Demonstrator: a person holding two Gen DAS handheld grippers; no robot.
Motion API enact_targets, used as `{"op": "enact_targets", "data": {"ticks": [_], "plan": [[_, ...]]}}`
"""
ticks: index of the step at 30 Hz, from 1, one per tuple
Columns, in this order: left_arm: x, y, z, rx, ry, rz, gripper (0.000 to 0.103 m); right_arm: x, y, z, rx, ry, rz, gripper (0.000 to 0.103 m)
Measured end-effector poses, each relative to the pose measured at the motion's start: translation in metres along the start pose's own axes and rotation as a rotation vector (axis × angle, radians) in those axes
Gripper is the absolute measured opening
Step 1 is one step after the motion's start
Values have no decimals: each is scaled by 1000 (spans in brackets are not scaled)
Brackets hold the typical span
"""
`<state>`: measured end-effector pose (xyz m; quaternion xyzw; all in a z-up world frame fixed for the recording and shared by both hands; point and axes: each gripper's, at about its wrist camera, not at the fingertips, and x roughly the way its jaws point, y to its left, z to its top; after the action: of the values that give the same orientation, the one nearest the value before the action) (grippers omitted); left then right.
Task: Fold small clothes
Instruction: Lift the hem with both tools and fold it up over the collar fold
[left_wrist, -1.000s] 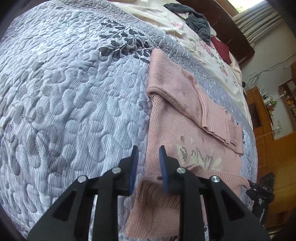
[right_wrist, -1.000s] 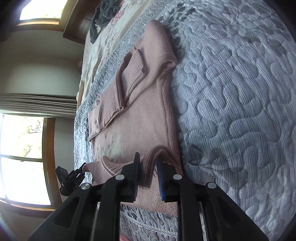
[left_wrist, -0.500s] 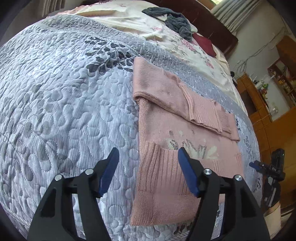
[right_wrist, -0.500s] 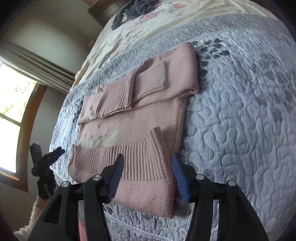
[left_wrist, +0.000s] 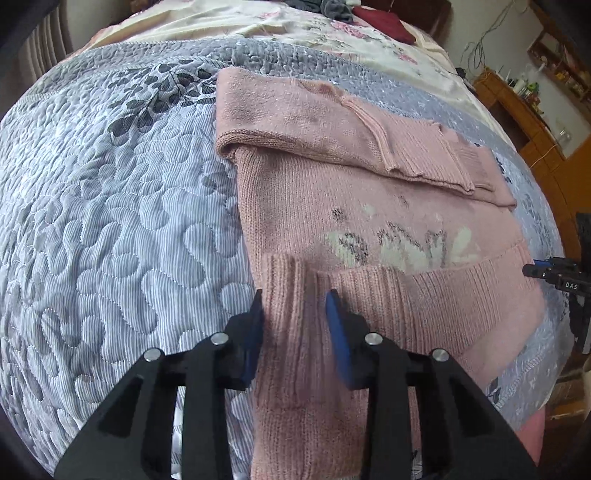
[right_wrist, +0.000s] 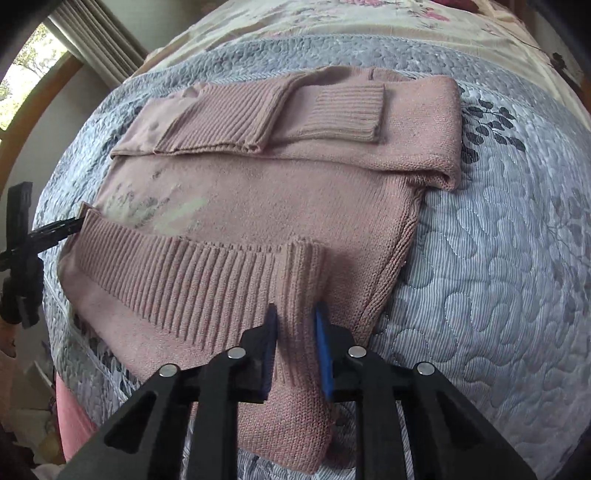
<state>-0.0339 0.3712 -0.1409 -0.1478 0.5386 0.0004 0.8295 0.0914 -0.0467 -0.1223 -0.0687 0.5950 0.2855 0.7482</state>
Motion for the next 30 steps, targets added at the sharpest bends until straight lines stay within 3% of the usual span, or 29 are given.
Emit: {"op": "enact_targets", "data": {"ticks": [1,6,16,21,30], "plan": [[-3,-1,-2,5,-3,14,16,-3,1,-2,-1,-10,0,18],[-34,0,-10,-35,-78,-19,8,-37,4,-16,29,-93,48,17],[-108,-25,-29,6,-264,-43,8,-100,8,-43,90,-241,156,16],[-126,-32,2,1,-328,-62,8,-124,5,-25,102,-298,169,16],[-125,-43,91,-9,-409,-79,8,-145,-6,44,102,-378,134,16]]}}
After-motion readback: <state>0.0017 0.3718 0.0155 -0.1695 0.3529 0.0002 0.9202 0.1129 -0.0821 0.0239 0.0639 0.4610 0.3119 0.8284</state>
